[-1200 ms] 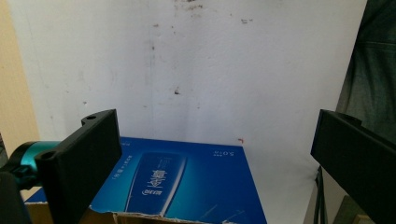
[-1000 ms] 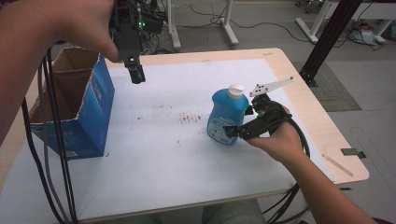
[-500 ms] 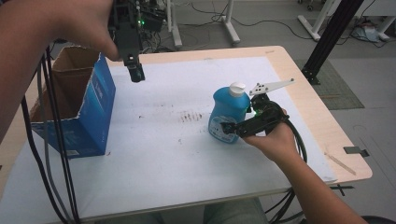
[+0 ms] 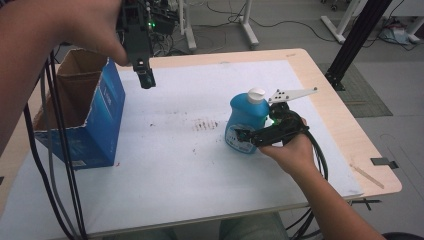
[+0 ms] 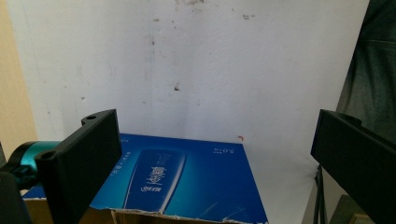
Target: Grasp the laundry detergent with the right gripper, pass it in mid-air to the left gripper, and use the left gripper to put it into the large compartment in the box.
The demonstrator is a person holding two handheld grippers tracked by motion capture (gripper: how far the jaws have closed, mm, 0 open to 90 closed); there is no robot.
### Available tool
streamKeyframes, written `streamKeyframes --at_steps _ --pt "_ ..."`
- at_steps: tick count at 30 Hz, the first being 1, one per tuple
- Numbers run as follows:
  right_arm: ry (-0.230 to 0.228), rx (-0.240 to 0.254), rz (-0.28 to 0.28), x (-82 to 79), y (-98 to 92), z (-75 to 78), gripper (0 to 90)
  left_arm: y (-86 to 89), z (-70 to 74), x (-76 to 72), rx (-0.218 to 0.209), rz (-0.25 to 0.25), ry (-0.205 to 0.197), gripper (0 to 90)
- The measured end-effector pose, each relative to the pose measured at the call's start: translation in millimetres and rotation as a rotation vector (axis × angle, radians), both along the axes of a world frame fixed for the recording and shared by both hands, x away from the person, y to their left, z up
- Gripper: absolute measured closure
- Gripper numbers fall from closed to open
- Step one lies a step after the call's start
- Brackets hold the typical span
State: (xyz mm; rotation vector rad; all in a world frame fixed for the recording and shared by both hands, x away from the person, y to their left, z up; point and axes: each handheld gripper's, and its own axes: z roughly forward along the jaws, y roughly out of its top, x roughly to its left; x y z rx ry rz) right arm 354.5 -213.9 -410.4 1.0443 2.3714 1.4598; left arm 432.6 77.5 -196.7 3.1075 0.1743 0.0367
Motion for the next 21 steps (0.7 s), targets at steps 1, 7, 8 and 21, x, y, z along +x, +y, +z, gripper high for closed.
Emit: streamKeyframes --at_steps 1,7,8,21 --pt "-0.006 0.001 0.005 -0.6 0.2 -0.3 12.5 0.1 0.1 -0.2 -0.001 0.002 -0.001 1.7" --pt "-0.024 0.003 -0.002 -2.9 0.8 -1.1 15.5 0.8 -0.9 -0.1 0.0 0.003 0.001 1.7" --pt "-0.031 0.005 0.002 -3.1 0.3 -1.1 16.5 0.9 -1.1 0.0 0.0 0.001 0.002 1.7" --pt "-0.06 0.014 0.005 -4.4 1.4 -2.7 24.5 1.6 -1.8 0.3 0.003 0.005 0.0 1.7"
